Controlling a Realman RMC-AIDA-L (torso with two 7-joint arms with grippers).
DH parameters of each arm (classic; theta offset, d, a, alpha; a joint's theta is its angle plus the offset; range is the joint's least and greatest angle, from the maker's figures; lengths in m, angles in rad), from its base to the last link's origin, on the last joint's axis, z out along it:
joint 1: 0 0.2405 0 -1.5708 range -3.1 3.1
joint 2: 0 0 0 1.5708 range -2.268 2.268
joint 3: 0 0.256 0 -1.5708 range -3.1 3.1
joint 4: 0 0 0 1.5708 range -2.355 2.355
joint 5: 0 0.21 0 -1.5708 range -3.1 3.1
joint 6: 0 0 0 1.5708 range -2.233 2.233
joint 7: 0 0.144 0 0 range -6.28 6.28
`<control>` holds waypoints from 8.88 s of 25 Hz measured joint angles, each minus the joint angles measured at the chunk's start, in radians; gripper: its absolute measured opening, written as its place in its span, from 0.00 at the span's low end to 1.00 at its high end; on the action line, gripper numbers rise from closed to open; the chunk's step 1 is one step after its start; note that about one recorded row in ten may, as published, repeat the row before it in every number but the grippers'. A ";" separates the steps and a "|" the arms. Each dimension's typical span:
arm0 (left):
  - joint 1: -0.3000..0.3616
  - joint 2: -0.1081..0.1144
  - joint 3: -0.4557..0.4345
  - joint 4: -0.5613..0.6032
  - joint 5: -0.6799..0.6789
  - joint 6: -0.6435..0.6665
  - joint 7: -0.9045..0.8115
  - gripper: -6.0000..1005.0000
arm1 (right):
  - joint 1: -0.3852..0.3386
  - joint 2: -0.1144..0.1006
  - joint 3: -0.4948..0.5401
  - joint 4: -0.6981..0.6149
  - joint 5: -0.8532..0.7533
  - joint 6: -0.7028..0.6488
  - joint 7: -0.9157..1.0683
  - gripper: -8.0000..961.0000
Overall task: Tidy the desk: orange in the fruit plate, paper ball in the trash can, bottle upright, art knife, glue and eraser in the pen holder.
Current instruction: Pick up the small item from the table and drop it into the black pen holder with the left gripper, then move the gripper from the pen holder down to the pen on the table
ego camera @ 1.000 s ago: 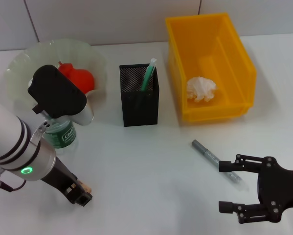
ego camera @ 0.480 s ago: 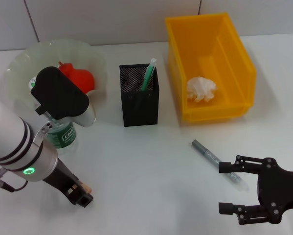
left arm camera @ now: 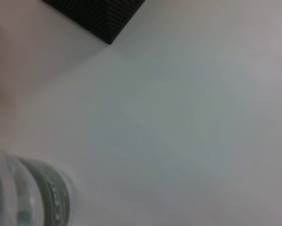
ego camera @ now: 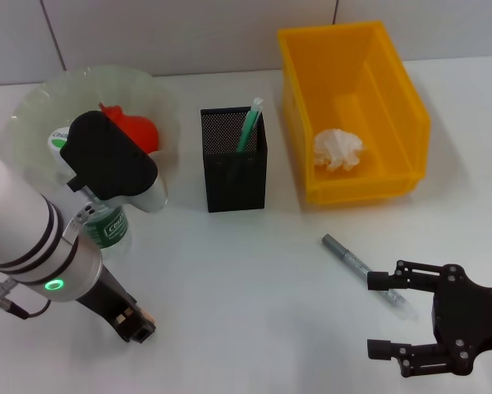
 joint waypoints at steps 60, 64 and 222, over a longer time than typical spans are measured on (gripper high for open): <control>-0.063 -0.002 0.017 -0.050 -0.142 -0.719 0.201 0.44 | -0.002 0.001 0.009 -0.001 0.003 -0.004 0.002 0.85; -0.060 -0.002 0.019 -0.049 -0.140 -0.720 0.202 0.44 | -0.002 0.001 0.009 -0.001 0.003 -0.004 0.002 0.85; 0.181 0.005 -0.502 -1.004 -1.276 -0.053 1.933 0.78 | 0.514 0.008 -0.648 -0.301 -0.793 0.257 1.660 0.24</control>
